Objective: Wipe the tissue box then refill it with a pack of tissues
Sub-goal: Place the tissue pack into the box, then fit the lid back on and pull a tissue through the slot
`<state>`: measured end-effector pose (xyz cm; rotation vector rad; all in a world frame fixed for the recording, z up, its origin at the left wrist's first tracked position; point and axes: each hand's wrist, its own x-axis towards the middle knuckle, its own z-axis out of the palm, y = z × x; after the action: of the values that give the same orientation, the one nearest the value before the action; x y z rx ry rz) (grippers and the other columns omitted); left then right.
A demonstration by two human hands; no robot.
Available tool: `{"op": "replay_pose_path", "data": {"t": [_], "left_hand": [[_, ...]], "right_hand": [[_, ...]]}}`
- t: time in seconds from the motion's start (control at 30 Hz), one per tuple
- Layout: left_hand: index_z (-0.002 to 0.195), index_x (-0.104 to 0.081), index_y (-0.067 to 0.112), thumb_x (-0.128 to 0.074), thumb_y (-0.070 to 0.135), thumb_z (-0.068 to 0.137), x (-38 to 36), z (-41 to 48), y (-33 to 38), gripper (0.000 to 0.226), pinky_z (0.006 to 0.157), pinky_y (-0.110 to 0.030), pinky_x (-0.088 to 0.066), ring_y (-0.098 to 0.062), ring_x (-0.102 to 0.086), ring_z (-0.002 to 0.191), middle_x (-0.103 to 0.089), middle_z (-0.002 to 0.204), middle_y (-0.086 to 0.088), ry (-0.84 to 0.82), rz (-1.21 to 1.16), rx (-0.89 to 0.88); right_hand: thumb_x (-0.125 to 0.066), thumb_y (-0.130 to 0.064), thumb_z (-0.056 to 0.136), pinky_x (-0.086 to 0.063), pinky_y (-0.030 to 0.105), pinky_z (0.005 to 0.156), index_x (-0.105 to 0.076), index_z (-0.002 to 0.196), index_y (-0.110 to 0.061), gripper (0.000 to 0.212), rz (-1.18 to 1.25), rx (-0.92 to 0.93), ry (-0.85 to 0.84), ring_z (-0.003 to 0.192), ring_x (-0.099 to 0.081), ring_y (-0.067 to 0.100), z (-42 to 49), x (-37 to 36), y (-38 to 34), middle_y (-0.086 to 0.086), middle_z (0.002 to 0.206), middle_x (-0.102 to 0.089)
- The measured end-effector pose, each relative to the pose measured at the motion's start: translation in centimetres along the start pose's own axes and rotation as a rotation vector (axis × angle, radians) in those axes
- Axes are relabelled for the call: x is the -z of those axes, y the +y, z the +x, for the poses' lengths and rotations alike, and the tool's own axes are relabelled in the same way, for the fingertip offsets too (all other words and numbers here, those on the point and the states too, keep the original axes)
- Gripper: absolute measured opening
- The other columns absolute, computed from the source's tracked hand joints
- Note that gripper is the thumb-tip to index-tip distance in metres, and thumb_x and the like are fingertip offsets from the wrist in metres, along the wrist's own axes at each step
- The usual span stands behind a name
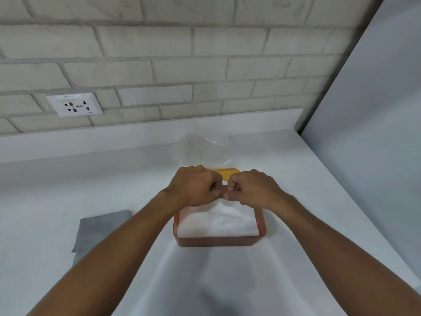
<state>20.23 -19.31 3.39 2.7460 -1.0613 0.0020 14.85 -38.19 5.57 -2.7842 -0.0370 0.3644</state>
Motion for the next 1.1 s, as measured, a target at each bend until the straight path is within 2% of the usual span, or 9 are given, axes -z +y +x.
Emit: {"op": "replay_pose_path", "data": {"t": [0.17,0.33,0.4,0.5,0.7,0.8,0.9,1.0,1.1], "left_hand": [[0.096,-0.068,0.036,-0.059,0.052,0.094,2.1,1.9,-3.8,0.018,0.069,-0.027,-0.040,-0.009,-0.066,0.089,-0.073,0.093,0.019,0.024,-0.101,0.245],[0.100,-0.070,0.030,-0.063,0.061,0.088,0.4,3.9,-7.1,0.034,0.078,-0.031,-0.047,-0.021,-0.068,0.097,-0.071,0.100,0.007,-0.145,-0.121,0.581],[0.096,-0.073,0.022,-0.066,0.059,0.083,-0.8,3.9,-8.0,0.041,0.077,-0.031,-0.053,-0.021,-0.071,0.085,-0.075,0.088,0.002,-0.246,-0.185,0.704],[0.082,-0.074,0.018,-0.070,0.053,0.077,-2.4,3.8,-8.3,0.036,0.076,-0.029,-0.061,-0.016,-0.073,0.064,-0.076,0.069,0.002,-0.311,-0.343,0.817],[0.082,-0.068,0.015,-0.074,0.050,0.071,-4.2,3.9,-8.5,0.038,0.074,-0.036,-0.065,-0.021,-0.073,0.062,-0.075,0.073,-0.003,-0.234,-0.485,0.878],[0.083,-0.059,0.014,-0.079,0.039,0.078,-4.6,3.9,-8.7,0.032,0.069,-0.034,-0.059,-0.027,-0.063,0.062,-0.069,0.073,-0.010,-0.166,-0.728,0.930],[0.097,-0.059,0.015,-0.077,0.031,0.090,-4.2,4.2,-8.6,0.025,0.076,-0.040,-0.060,-0.025,-0.066,0.084,-0.068,0.094,-0.006,-0.083,-0.975,0.981],[0.116,-0.057,0.018,-0.072,0.026,0.094,-3.4,4.7,-8.8,0.028,0.084,-0.045,-0.060,-0.031,-0.068,0.105,-0.067,0.114,-0.011,0.025,-1.097,0.987],[0.120,-0.056,0.019,-0.071,0.027,0.096,-2.0,4.9,-9.0,0.029,0.075,-0.041,-0.056,-0.030,-0.068,0.097,-0.069,0.114,-0.012,0.128,-1.124,0.957]], "right_hand": [[-0.066,-0.055,0.080,-0.052,0.030,0.069,-0.065,0.078,-0.033,0.023,0.149,-0.097,0.123,0.074,-0.067,0.005,2.1,3.4,1.2,-0.019,0.078,-0.068],[-0.071,-0.045,0.081,-0.061,0.036,0.075,-0.073,0.080,-0.015,0.030,0.440,-0.366,0.074,0.071,-0.074,0.017,6.6,1.8,5.1,-0.002,0.075,-0.075],[-0.076,-0.043,0.076,-0.061,0.035,0.074,-0.071,0.075,-0.011,0.032,0.483,-0.478,0.024,0.072,-0.075,0.023,7.8,0.1,6.4,0.001,0.067,-0.074],[-0.079,-0.042,0.066,-0.061,0.039,0.075,-0.071,0.068,-0.010,0.033,0.451,-0.528,-0.061,0.068,-0.075,0.024,8.9,-2.1,7.1,0.002,0.061,-0.073],[-0.079,-0.036,0.065,-0.046,0.029,0.056,-0.058,0.056,-0.011,0.034,0.416,-0.530,-0.088,0.044,-0.055,0.019,9.9,-3.1,6.3,0.001,0.049,-0.062],[-0.082,-0.024,0.074,-0.050,0.031,0.058,-0.054,0.070,-0.009,0.033,0.626,-0.538,-0.080,0.059,-0.058,0.023,10.2,-3.1,6.3,0.011,0.066,-0.058],[-0.075,-0.018,0.084,-0.058,0.039,0.071,-0.056,0.080,-0.008,0.022,0.821,-0.514,-0.004,0.080,-0.068,0.028,10.2,-2.6,6.1,0.017,0.088,-0.067],[-0.069,-0.016,0.089,-0.055,0.038,0.071,-0.058,0.081,-0.011,0.014,0.929,-0.451,0.101,0.077,-0.065,0.025,10.0,-1.6,5.8,0.015,0.090,-0.067],[-0.065,-0.017,0.094,-0.056,0.030,0.064,-0.061,0.089,-0.013,0.007,1.079,-0.430,0.135,0.071,-0.064,0.019,9.0,0.0,5.4,0.008,0.090,-0.068]]}}
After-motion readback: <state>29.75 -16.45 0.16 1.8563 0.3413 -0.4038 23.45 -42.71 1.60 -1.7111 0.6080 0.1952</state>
